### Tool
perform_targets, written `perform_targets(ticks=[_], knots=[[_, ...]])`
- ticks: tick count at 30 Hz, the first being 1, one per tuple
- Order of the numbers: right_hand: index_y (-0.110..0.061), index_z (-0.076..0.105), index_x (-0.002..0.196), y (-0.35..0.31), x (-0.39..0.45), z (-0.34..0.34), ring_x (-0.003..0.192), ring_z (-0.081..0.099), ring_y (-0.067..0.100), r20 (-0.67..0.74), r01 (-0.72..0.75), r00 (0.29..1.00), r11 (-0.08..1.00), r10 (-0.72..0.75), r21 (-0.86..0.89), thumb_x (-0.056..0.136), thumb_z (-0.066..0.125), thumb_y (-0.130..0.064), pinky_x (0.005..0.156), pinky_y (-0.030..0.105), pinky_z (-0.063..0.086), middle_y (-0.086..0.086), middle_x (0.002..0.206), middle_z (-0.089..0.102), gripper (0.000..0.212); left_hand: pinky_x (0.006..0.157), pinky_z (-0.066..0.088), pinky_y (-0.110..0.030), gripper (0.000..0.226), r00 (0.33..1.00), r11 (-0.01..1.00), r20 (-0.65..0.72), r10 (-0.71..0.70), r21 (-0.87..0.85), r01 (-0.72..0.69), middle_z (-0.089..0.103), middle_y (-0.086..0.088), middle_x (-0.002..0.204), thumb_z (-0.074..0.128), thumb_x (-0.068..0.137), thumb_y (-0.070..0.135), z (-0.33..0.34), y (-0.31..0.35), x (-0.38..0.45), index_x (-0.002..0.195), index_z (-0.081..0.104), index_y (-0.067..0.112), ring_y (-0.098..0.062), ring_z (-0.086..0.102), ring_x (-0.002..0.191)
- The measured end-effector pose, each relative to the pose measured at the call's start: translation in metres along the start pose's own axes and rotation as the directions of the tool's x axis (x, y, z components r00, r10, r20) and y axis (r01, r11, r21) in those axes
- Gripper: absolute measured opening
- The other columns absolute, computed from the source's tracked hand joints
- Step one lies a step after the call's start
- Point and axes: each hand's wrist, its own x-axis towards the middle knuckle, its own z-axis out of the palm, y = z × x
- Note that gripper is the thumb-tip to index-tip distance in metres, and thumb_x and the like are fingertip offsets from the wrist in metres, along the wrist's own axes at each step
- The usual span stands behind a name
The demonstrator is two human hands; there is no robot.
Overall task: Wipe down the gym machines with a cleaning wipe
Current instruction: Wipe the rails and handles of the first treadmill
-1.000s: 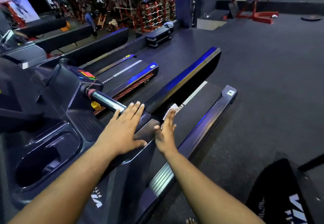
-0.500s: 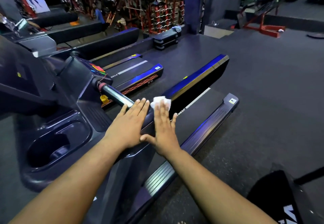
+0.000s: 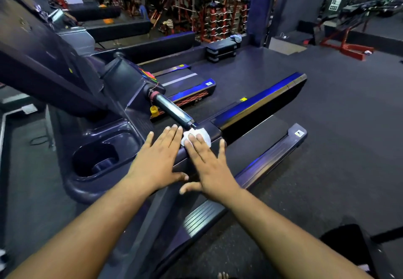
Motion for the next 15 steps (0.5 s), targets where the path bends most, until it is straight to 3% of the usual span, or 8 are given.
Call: perform_targets(ticks=[2,6,8,11,15], knots=[[-0.020,0.015,0.163,0.019,0.005,-0.007,0.156,-0.001,0.009,-0.033,-0.075,0.997,0.995,0.073,-0.063,0.073,0.040,-0.088,0.110,0.081,0.008,-0.002,0.171,0.006,0.115,0.128,0.004,-0.048,0.131,1.000,1.000,-0.003,-0.013,0.003,0.013,-0.013,-0.002,0.171,0.056,0.077,0.083,0.001,-0.005,-0.008,0.160,-0.019,0.014,-0.016,-0.010,0.157],[-0.023,0.006,0.163,0.044,0.019,-0.024,0.155,-0.009,0.007,0.011,-0.363,0.932,0.931,0.363,-0.027,0.075,0.030,-0.091,0.111,0.077,0.002,-0.008,0.170,-0.004,0.113,0.127,0.002,-0.050,0.131,1.000,1.000,-0.014,-0.021,-0.006,0.021,-0.012,-0.003,0.171,0.054,0.077,0.084,0.001,-0.006,-0.013,0.159,-0.019,0.013,-0.017,-0.009,0.157],[-0.020,0.008,0.163,0.018,0.020,-0.021,0.156,-0.009,0.010,0.038,-0.274,0.961,0.961,0.276,-0.032,0.072,0.026,-0.094,0.111,0.077,0.000,-0.004,0.171,-0.004,0.118,0.127,0.002,-0.050,0.132,0.999,1.000,-0.027,-0.029,-0.002,0.029,-0.012,-0.003,0.171,0.053,0.077,0.085,0.002,-0.007,-0.012,0.159,-0.019,0.012,-0.017,-0.008,0.157],[-0.018,0.014,0.163,-0.020,0.013,-0.013,0.156,-0.006,0.009,0.092,-0.055,0.994,0.998,0.053,0.012,0.071,0.036,-0.089,0.112,0.078,-0.002,-0.002,0.171,0.003,0.118,0.127,0.000,-0.049,0.131,0.999,0.999,-0.018,-0.035,-0.016,0.035,-0.015,-0.003,0.170,0.053,0.078,0.083,0.003,-0.008,-0.012,0.159,-0.020,0.011,-0.016,-0.011,0.157],[-0.022,0.017,0.162,0.009,0.009,-0.015,0.156,0.003,0.009,0.036,0.016,0.999,0.999,-0.015,-0.046,0.078,0.040,-0.085,0.110,0.081,0.006,-0.003,0.170,0.009,0.108,0.127,0.001,-0.049,0.134,1.000,0.999,-0.017,-0.024,-0.028,0.023,-0.015,-0.001,0.170,0.054,0.075,0.086,0.003,-0.009,-0.011,0.158,-0.021,0.013,-0.015,-0.010,0.157]])
